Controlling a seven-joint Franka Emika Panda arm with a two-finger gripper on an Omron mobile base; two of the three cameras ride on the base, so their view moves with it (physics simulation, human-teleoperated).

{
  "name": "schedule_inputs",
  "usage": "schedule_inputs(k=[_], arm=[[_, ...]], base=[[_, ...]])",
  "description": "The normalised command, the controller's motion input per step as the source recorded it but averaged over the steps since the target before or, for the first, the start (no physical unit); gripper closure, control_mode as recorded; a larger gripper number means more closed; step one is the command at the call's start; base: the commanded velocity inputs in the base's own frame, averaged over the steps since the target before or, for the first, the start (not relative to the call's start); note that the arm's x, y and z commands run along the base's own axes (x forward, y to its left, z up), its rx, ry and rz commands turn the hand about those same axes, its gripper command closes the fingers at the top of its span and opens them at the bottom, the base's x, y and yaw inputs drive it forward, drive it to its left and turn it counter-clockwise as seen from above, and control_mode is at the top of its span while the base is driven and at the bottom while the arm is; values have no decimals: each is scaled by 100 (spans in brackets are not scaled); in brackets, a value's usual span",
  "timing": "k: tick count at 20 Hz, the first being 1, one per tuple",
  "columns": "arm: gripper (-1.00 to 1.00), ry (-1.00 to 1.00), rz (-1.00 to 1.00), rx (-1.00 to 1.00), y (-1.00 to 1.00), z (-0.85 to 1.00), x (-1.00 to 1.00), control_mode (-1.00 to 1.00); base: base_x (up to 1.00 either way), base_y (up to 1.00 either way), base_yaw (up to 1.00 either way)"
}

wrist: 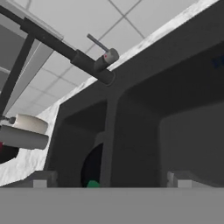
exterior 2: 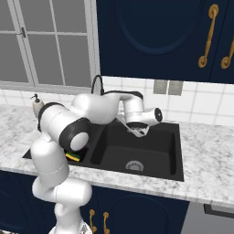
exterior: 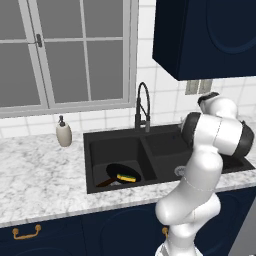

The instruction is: Pick the pan and sponge and place them into the sink. Then turn on the water.

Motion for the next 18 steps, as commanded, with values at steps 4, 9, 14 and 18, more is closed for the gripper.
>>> schedule_inputs(k=[4, 9, 14, 18], arm=[[-100, -2, 0, 3, 30, -6, 7, -100], [-100, -3, -6, 1, 52, -5, 22, -100], [-100, 0, -10, 2, 42, -5, 42, -100], [-100, 0, -8, 3, 22, -14, 46, -100]], base=[[0, 0, 0], [0, 0, 0], [0, 0, 0], [0, 0, 0]])
